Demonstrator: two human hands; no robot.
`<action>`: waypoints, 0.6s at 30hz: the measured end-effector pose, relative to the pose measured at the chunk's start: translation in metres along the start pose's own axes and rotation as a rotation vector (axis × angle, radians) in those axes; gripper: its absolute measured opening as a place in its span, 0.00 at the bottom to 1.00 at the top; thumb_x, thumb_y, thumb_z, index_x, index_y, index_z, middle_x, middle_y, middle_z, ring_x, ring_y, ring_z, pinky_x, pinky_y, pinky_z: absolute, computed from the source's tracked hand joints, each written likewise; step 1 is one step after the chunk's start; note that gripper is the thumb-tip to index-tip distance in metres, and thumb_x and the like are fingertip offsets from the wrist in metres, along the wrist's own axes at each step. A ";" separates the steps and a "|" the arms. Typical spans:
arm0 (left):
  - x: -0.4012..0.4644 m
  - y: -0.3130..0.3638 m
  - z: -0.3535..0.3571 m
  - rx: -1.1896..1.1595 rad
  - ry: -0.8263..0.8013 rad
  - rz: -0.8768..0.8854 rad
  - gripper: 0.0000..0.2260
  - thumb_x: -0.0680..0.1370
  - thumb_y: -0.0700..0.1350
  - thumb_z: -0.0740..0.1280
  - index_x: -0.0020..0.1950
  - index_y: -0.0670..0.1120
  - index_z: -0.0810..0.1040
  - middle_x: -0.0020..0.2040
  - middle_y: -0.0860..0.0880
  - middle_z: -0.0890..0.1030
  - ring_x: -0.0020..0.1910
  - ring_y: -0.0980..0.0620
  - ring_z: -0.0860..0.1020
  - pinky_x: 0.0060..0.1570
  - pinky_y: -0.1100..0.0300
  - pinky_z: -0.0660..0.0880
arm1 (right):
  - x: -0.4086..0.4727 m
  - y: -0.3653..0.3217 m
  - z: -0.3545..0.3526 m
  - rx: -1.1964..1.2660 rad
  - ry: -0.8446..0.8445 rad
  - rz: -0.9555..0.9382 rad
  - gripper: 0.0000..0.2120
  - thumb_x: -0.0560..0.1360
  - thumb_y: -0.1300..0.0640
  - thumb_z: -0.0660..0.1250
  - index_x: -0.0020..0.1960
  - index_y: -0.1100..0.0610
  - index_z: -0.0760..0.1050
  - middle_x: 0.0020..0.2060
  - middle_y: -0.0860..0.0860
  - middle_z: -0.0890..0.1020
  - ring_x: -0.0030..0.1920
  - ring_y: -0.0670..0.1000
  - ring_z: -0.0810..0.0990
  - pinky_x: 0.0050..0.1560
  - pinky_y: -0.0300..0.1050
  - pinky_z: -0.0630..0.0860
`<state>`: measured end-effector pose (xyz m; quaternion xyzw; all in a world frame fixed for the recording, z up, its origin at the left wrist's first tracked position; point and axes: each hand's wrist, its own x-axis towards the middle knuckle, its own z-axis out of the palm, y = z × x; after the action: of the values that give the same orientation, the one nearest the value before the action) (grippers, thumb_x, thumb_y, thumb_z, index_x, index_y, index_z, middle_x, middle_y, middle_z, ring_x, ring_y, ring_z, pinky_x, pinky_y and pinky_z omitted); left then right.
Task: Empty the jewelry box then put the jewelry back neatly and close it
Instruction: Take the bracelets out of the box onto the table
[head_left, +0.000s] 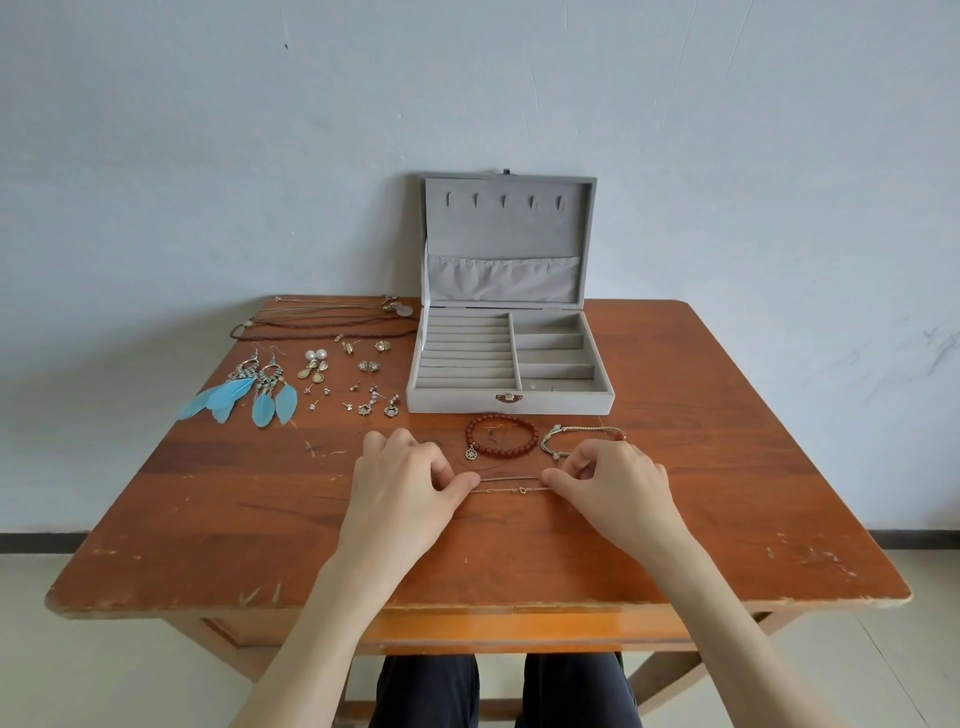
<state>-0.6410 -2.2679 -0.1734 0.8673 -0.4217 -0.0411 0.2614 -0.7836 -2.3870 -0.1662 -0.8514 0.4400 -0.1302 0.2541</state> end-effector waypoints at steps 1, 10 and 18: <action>0.000 -0.001 0.001 0.000 0.008 0.005 0.12 0.72 0.58 0.67 0.36 0.52 0.75 0.39 0.56 0.67 0.48 0.52 0.64 0.50 0.61 0.64 | 0.000 0.000 0.000 0.004 0.009 -0.009 0.09 0.72 0.45 0.67 0.39 0.50 0.74 0.31 0.40 0.72 0.47 0.49 0.72 0.56 0.48 0.66; 0.001 -0.011 0.006 -0.124 0.028 0.189 0.08 0.71 0.54 0.70 0.49 0.56 0.81 0.43 0.54 0.71 0.49 0.53 0.65 0.53 0.61 0.65 | -0.005 0.019 0.006 0.127 0.071 -0.291 0.06 0.72 0.53 0.70 0.47 0.43 0.81 0.40 0.41 0.75 0.47 0.45 0.70 0.54 0.47 0.68; -0.001 -0.018 0.008 0.004 0.083 0.336 0.12 0.73 0.54 0.68 0.54 0.55 0.81 0.43 0.55 0.70 0.48 0.53 0.66 0.53 0.57 0.66 | -0.004 0.023 0.010 0.042 0.161 -0.370 0.07 0.72 0.54 0.70 0.49 0.48 0.82 0.42 0.44 0.76 0.49 0.47 0.71 0.52 0.45 0.67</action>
<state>-0.6312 -2.2614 -0.1894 0.7860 -0.5496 0.0397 0.2801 -0.7973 -2.3913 -0.1875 -0.8991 0.2920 -0.2515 0.2074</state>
